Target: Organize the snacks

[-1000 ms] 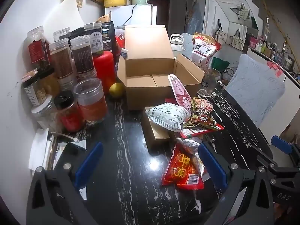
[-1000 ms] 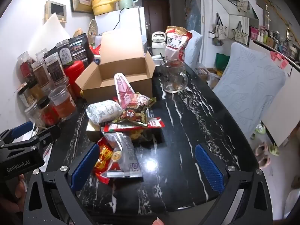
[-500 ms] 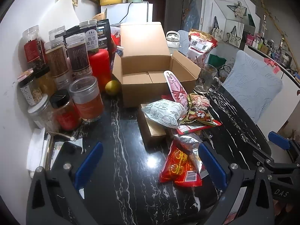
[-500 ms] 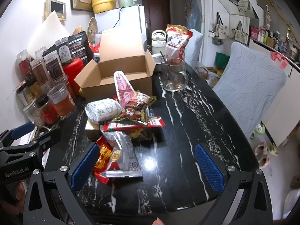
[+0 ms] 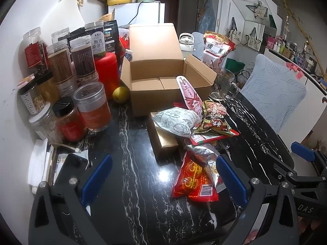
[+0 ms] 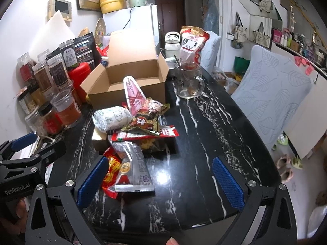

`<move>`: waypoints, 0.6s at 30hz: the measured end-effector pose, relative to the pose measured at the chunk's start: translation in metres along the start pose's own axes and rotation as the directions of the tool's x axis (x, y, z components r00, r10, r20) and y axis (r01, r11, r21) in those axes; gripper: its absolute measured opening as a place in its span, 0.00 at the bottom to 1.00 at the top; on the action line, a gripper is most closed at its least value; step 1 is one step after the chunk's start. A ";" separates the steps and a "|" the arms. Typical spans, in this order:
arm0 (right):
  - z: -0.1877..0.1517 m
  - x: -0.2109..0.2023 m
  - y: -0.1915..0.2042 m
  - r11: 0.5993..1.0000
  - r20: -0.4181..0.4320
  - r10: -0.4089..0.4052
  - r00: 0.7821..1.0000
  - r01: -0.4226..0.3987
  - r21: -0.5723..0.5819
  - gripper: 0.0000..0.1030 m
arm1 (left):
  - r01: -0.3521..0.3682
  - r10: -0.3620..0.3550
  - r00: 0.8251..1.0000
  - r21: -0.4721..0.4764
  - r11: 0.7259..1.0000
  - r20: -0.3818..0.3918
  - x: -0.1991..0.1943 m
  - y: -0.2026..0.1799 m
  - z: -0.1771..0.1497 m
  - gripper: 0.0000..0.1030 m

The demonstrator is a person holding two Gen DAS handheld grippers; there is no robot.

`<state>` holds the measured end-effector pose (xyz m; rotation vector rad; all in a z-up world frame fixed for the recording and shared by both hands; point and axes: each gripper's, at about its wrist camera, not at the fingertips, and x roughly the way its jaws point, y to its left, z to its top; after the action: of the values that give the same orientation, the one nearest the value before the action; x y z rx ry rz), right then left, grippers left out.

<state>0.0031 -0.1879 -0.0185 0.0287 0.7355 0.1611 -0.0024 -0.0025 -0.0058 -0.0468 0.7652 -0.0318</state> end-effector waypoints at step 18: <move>0.000 0.001 0.000 1.000 -0.007 0.004 1.000 -0.004 0.004 1.00 | 0.005 -0.005 1.000 -0.003 1.000 -0.001 0.001 0.001 0.003 1.00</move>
<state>0.0038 -0.1881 -0.0188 0.0333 0.7427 0.1637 0.0000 -0.0012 -0.0046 -0.0514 0.7662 -0.0360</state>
